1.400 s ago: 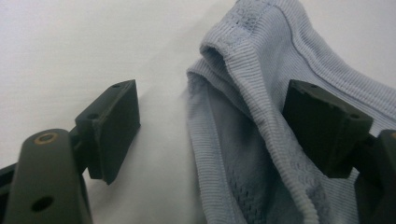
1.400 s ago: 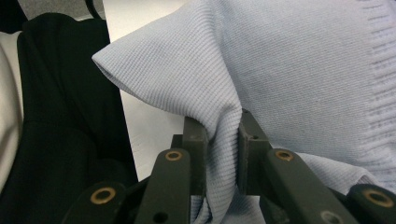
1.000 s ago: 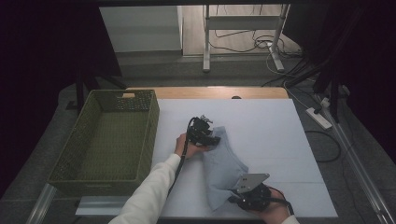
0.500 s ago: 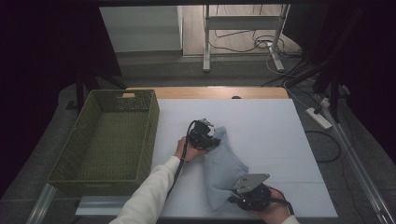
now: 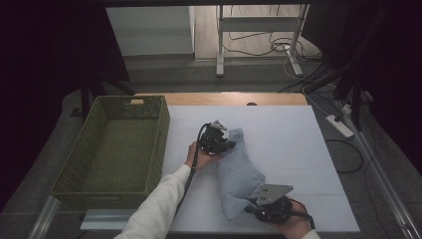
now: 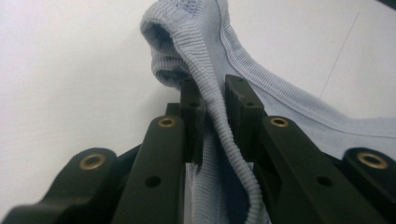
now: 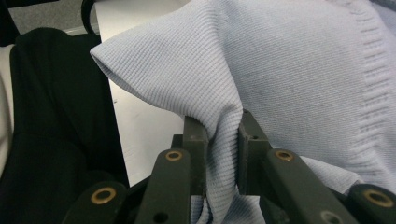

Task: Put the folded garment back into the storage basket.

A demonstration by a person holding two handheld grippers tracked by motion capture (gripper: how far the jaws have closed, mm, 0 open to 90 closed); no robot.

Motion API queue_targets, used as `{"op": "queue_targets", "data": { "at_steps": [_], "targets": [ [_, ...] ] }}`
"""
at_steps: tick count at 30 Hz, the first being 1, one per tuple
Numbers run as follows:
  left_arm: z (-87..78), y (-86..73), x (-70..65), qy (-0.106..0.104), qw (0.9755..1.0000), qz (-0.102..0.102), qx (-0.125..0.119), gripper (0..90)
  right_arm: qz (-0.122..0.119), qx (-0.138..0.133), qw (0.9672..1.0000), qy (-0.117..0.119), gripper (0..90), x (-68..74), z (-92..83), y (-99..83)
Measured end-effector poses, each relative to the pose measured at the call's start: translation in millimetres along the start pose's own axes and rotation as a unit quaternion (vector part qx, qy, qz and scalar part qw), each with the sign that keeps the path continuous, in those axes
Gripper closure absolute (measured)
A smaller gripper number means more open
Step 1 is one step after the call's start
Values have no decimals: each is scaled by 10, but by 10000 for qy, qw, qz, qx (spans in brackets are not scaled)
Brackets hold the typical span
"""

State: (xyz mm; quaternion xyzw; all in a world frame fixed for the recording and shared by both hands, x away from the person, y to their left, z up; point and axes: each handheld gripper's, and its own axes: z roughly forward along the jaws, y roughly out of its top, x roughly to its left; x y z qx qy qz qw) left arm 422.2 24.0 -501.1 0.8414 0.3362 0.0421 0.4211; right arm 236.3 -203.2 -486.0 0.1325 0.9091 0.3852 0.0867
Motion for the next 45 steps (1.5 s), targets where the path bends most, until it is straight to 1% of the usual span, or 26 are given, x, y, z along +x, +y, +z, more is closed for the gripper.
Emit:
{"op": "queue_targets", "data": {
  "at_steps": [9,19,21,27,33,45],
  "targets": [
    [-72,36,1,-34,10000,9,-80,781,-33,-127,9999,-83,773,-3,-36,18],
    [-108,59,-10,-50,9999,12,-155,784,-46,-191,9997,-168,773,-11,-65,29],
    [-124,67,-13,-79,9998,20,-167,787,-49,-208,9996,-191,773,-11,-72,33],
    [-174,97,-19,-91,9997,14,-240,788,-25,-303,9992,-253,774,-13,-100,47],
    [-224,136,-36,-73,9995,59,-292,788,-58,-341,9990,-283,774,-14,-110,58],
    [-336,203,-67,-25,9992,126,-386,788,-50,-427,9984,-365,774,-26,-153,74]
  ]
}}
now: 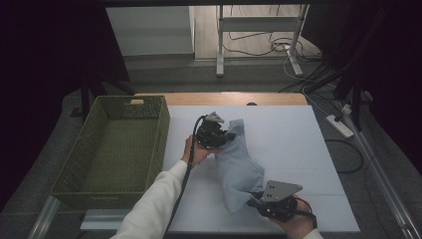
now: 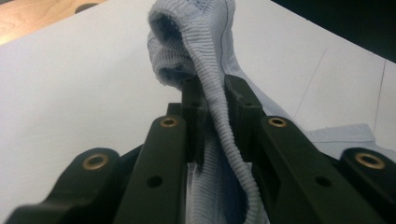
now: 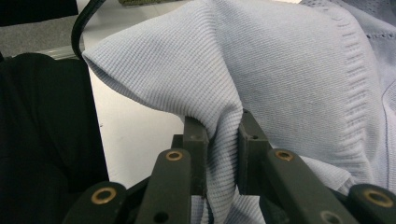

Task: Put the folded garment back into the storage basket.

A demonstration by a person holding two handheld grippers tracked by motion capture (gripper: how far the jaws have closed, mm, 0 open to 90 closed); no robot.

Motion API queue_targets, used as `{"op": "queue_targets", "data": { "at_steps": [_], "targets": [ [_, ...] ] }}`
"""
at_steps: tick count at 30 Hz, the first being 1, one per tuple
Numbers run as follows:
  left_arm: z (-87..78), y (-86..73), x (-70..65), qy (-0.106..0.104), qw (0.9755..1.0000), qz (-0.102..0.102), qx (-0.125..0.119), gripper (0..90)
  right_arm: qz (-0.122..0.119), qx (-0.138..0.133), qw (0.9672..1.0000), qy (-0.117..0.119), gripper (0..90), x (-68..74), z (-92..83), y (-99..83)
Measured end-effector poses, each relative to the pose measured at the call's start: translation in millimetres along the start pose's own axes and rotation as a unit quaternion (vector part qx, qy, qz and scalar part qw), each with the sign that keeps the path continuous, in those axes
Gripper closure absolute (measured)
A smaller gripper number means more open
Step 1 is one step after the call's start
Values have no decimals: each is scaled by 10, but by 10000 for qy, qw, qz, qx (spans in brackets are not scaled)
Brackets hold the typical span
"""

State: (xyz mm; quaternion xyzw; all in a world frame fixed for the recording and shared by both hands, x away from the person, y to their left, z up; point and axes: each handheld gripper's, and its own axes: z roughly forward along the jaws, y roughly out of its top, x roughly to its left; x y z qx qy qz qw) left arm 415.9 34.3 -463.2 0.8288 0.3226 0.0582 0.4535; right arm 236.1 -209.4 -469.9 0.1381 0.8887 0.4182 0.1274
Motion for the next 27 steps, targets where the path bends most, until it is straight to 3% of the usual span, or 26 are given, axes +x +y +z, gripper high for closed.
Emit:
{"op": "queue_targets", "data": {
  "at_steps": [27],
  "targets": [
    [-167,91,-31,35,9998,43,-168,788,-70,-81,9999,-72,774,19,-12,90]
  ]
}}
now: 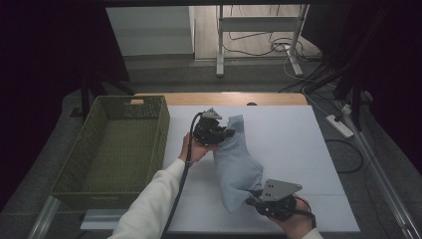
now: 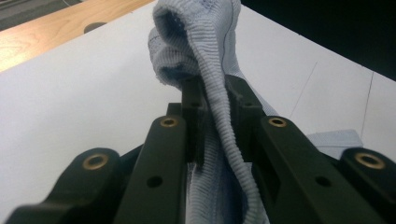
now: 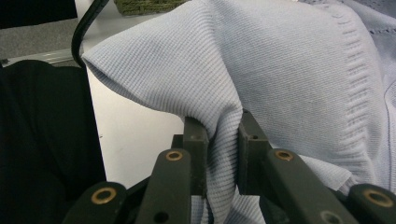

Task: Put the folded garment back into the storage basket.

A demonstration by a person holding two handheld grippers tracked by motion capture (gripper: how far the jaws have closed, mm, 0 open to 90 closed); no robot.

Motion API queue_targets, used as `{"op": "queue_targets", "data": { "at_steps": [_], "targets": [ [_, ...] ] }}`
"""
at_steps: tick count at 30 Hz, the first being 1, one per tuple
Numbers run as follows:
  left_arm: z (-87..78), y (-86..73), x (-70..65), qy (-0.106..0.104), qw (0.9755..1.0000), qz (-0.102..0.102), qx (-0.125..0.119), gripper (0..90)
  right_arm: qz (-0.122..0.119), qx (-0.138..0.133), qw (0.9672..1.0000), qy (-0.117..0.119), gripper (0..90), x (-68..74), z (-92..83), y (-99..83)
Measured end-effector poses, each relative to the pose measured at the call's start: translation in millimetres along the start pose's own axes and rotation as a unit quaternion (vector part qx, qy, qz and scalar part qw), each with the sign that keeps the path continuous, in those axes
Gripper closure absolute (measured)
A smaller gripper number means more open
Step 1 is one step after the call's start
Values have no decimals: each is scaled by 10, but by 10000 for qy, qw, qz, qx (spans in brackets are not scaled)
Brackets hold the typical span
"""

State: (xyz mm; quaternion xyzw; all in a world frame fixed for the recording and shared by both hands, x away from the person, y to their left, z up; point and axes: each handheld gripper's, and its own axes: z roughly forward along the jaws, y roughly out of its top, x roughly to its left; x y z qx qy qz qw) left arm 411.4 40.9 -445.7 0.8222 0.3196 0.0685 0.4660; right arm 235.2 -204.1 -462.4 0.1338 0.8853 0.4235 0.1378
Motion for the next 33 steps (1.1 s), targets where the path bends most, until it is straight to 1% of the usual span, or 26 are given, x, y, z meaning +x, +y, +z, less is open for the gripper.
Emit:
{"op": "queue_targets", "data": {
  "at_steps": [6,17,26,33],
  "targets": [
    [-46,27,-5,5,10000,1,-65,788,-17,-34,10000,-15,774,1,2,27],
    [-108,89,-19,22,9999,51,-91,788,-10,-116,9999,-56,773,-13,-19,85],
    [-184,175,-50,43,9998,147,-157,788,-31,-207,9997,-99,773,-42,-58,137],
    [-252,205,-59,77,9996,164,-214,788,-50,-277,9996,-95,774,-48,-63,201]
  ]
}}
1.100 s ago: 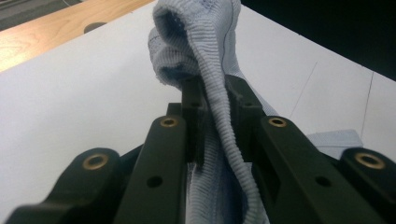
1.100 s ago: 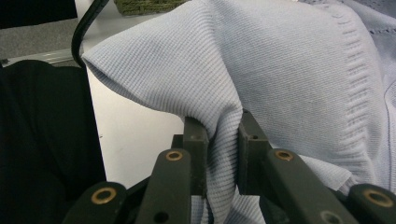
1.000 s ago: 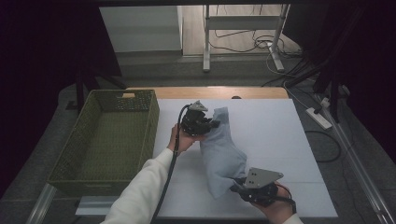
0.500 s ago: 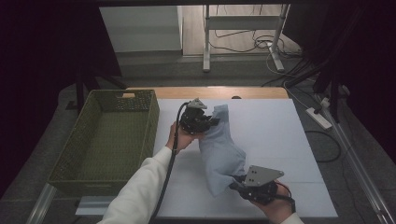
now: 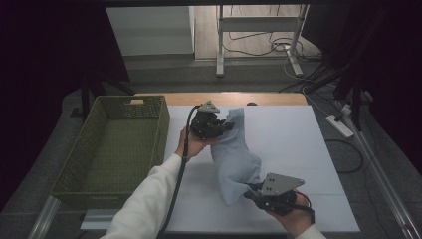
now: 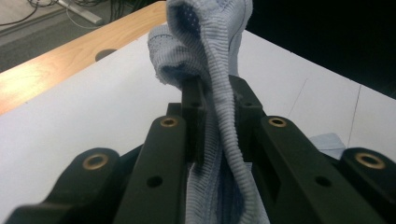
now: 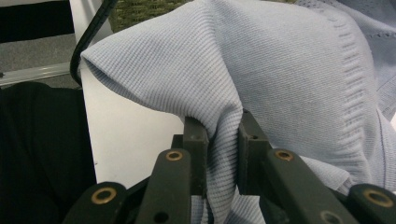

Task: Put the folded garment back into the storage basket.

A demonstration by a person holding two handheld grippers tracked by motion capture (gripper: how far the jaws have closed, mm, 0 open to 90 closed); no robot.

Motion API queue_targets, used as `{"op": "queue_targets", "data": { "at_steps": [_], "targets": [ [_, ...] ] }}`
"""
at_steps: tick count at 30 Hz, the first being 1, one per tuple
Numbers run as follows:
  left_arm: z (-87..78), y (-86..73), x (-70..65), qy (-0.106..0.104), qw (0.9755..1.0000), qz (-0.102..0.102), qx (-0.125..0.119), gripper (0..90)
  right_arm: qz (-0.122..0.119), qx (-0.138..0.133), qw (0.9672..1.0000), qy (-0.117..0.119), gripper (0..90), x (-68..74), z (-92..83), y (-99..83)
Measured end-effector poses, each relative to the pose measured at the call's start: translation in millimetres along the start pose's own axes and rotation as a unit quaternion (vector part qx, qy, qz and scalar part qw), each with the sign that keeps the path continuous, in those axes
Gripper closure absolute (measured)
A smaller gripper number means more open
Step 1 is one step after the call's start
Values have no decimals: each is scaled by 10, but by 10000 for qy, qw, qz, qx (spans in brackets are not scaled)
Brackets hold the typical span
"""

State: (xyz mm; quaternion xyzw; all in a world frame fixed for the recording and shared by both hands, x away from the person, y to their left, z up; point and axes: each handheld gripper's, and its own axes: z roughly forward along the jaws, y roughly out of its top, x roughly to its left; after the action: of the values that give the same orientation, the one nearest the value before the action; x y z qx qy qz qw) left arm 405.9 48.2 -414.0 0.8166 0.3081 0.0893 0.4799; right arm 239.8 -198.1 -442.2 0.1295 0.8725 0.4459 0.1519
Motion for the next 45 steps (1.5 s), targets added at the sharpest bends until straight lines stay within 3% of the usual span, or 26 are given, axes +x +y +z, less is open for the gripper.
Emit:
{"op": "queue_targets", "data": {
  "at_steps": [14,45],
  "targets": [
    [-180,104,-2,113,9999,57,-68,788,-52,-177,9998,8,774,-34,-12,136],
    [-514,173,95,276,9993,23,-255,788,-248,-344,9991,75,773,-17,97,380]
  ]
}}
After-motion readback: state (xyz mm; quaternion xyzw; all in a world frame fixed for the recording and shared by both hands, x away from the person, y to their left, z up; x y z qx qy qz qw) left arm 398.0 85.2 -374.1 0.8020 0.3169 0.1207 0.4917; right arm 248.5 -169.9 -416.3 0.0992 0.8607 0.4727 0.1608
